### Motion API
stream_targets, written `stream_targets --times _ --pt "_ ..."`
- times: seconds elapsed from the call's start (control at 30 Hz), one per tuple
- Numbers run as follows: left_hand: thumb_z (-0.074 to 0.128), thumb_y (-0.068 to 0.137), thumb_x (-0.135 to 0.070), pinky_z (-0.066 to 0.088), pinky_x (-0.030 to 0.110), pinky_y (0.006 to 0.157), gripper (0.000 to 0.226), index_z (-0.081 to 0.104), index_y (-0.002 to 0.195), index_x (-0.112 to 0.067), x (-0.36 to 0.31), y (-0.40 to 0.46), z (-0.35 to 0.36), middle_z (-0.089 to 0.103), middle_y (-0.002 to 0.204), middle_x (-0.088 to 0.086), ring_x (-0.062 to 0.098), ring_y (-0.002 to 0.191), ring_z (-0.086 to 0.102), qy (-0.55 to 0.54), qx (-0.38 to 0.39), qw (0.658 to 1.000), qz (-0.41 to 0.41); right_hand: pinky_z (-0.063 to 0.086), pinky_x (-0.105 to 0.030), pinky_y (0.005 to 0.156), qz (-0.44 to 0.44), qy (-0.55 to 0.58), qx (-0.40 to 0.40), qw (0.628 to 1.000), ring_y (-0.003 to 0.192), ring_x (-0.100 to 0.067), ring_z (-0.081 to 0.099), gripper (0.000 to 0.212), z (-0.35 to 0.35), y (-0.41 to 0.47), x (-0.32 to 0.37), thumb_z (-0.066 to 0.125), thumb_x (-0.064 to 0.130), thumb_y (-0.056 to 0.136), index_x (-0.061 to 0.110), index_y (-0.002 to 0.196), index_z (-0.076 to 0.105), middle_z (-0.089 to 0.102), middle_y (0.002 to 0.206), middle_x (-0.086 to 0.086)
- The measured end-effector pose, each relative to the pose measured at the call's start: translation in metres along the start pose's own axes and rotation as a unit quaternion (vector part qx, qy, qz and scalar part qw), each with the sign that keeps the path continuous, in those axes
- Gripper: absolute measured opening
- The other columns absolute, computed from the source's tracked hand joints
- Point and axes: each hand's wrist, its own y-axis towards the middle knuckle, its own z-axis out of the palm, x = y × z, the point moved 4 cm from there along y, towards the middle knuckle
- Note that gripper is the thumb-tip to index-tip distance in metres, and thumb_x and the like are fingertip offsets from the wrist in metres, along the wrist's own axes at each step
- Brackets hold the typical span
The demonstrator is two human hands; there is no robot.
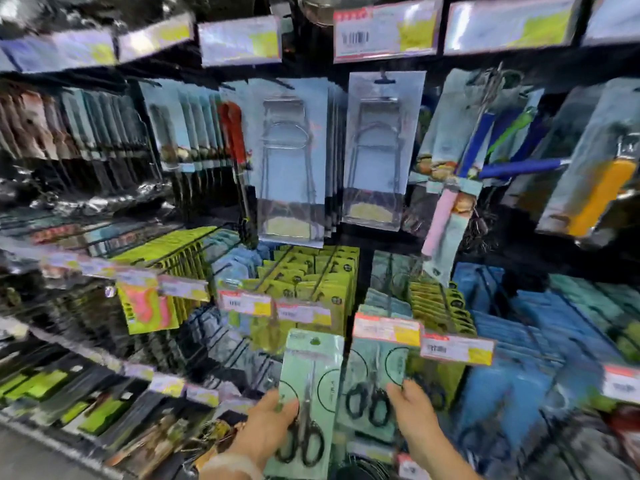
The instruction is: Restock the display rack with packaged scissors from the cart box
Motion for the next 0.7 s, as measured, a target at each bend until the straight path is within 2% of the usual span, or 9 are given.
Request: stream_targets --times 0.07,0.13,0.23,0.3,0.43,0.5,0.57,0.63,0.7 --pt "0.048 0.096 -0.034 0.035 0.020 0.095 0.028 0.049 0.120 -0.020 0.000 0.009 -0.002 0.051 0.125 -0.003 0.014 0.113 0.047 0.032 0.022 0.999 0.008 0.042 -0.035 0.091 0.022 -0.005 -0.015 1.000 0.111 -0.030 0.052 0.026 0.002 -0.007 -0.001 0.047 0.007 0.095 -0.002 0.119 0.055 0.055 0.115 -0.024" --pt "0.050 0.095 -0.036 0.038 0.029 0.103 0.024 0.054 0.111 -0.020 0.004 0.018 0.001 0.056 0.124 0.002 0.020 0.115 0.051 0.062 0.046 0.997 0.008 0.033 -0.039 0.105 0.032 -0.017 -0.028 0.999 0.120 -0.034 0.048 0.032 0.001 -0.011 -0.004 0.047 0.009 0.095 -0.009 0.122 0.050 0.052 0.126 -0.026" --pt "0.050 0.095 -0.029 0.040 0.027 0.092 0.010 0.053 0.091 -0.020 0.003 0.023 0.012 0.060 0.105 0.002 0.018 0.100 0.054 0.062 0.090 0.994 0.013 0.038 -0.037 0.101 0.037 -0.021 -0.035 0.998 0.096 -0.020 0.051 0.021 0.002 -0.014 -0.010 0.046 0.013 0.096 -0.003 0.106 0.055 0.057 0.118 -0.025" --pt "0.049 0.096 -0.027 0.036 0.022 0.085 0.008 0.050 0.094 -0.019 0.003 0.027 0.020 0.056 0.103 0.001 0.015 0.095 0.051 0.065 0.120 0.990 0.021 0.038 -0.036 0.101 0.040 -0.017 -0.045 0.998 0.100 -0.020 0.051 0.022 0.000 -0.012 -0.012 0.046 0.016 0.097 0.001 0.110 0.055 0.058 0.115 -0.016" --pt "0.045 0.098 -0.024 0.027 0.015 0.081 0.024 0.039 0.075 -0.027 -0.010 0.024 0.025 0.046 0.083 -0.011 0.008 0.091 0.042 0.080 0.145 0.985 0.040 0.038 -0.034 0.101 0.049 -0.030 -0.047 0.997 0.105 -0.022 0.051 0.027 -0.001 -0.005 -0.009 0.045 0.017 0.097 0.002 0.118 0.053 0.057 0.118 -0.011" --pt "0.043 0.099 -0.027 0.027 0.015 0.081 0.012 0.045 0.088 -0.023 -0.012 0.026 0.024 0.054 0.096 -0.005 0.010 0.097 0.043 0.088 0.148 0.984 0.048 0.037 -0.035 0.103 0.046 -0.028 -0.047 0.997 0.104 -0.022 0.051 0.028 0.000 -0.001 -0.007 0.044 0.015 0.097 0.004 0.122 0.052 0.056 0.128 -0.016" --pt "0.041 0.099 -0.030 0.032 0.018 0.083 0.010 0.043 0.102 -0.020 -0.009 0.029 0.025 0.053 0.108 0.000 0.012 0.100 0.046 0.096 0.153 0.982 0.056 0.033 -0.036 0.106 0.048 -0.021 -0.046 0.998 0.118 -0.030 0.048 0.036 -0.001 0.001 -0.006 0.042 0.013 0.098 -0.003 0.130 0.045 0.049 0.135 -0.021" --pt "0.043 0.099 -0.031 0.037 0.023 0.096 0.015 0.044 0.111 -0.021 -0.004 0.032 0.026 0.053 0.125 0.003 0.014 0.109 0.048 0.092 0.150 0.983 0.058 0.030 -0.037 0.108 0.049 -0.004 -0.043 0.998 0.128 -0.035 0.040 0.040 -0.002 0.005 -0.007 0.041 0.013 0.099 -0.011 0.131 0.040 0.043 0.139 -0.025" --pt "0.045 0.098 -0.032 0.032 0.033 0.111 0.032 0.044 0.126 -0.017 0.000 0.034 0.030 0.044 0.141 0.008 0.021 0.126 0.044 0.080 0.154 0.984 0.049 0.029 -0.039 0.108 0.047 0.001 -0.049 0.998 0.129 -0.037 0.040 0.041 -0.005 0.006 -0.009 0.042 0.013 0.098 -0.013 0.130 0.039 0.042 0.139 -0.027"
